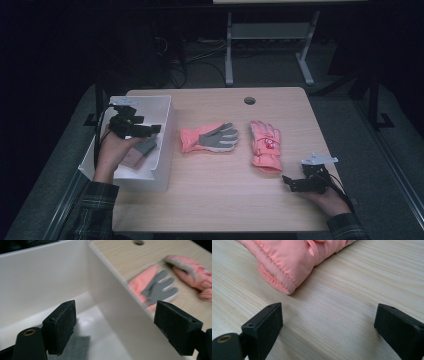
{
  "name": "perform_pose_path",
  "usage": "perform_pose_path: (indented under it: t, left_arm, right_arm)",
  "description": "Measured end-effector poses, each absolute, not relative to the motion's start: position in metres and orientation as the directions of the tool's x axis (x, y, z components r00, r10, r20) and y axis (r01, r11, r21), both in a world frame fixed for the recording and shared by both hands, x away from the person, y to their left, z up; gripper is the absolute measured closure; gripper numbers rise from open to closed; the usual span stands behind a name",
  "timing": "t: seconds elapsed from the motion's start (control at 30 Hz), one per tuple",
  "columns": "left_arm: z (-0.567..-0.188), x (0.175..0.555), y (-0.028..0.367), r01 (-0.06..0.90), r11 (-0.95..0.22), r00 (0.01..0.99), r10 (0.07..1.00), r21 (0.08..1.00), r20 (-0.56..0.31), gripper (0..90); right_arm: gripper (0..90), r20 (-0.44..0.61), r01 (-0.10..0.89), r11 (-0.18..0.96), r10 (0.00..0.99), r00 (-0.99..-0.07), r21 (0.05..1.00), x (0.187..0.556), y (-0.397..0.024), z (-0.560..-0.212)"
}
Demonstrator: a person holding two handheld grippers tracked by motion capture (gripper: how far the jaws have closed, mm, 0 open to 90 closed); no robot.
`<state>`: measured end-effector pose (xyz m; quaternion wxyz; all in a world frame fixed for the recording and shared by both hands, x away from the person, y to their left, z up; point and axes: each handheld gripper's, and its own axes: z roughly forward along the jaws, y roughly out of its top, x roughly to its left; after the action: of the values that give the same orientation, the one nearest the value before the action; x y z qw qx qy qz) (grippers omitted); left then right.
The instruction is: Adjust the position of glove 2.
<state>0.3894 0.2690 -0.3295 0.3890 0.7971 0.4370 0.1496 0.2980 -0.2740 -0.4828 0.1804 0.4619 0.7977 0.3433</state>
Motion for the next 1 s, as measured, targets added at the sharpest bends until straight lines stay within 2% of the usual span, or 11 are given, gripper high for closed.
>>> perform_pose_path:
  t: [0.17, 0.37, 0.47, 0.77, 1.0]
  left_arm:
    - [-0.319, 0.387, 0.242, 0.536, -0.331, 0.633, 0.766, 0.777, -0.110, 19.7]
    - [-0.312, 0.385, 0.209, 0.494, -0.373, 0.706, 0.700, 0.786, -0.111, 34.1]
    - [-0.309, 0.383, 0.192, 0.483, -0.371, 0.728, 0.673, 0.793, -0.129, 46.7]
    - [-0.309, 0.376, 0.148, 0.435, -0.398, 0.763, 0.640, 0.807, -0.096, 89.4]
    - [-0.327, 0.378, 0.116, 0.438, -0.443, 0.773, 0.629, 0.782, -0.077, 89.6]
  right_arm:
    - [7.8, 0.030, 0.613, 0.337, 0.861, -0.508, 0.714, 0.298, -0.274, -0.483]
    - [7.7, 0.030, 0.613, 0.338, 0.860, -0.509, 0.714, 0.298, -0.274, -0.483]
    - [7.7, 0.029, 0.613, 0.338, 0.860, -0.509, 0.714, 0.298, -0.274, -0.483]
    - [7.7, 0.030, 0.612, 0.339, 0.859, -0.512, 0.714, 0.298, -0.274, -0.483]
    - [7.7, 0.031, 0.612, 0.340, 0.858, -0.512, 0.714, 0.298, -0.274, -0.483]
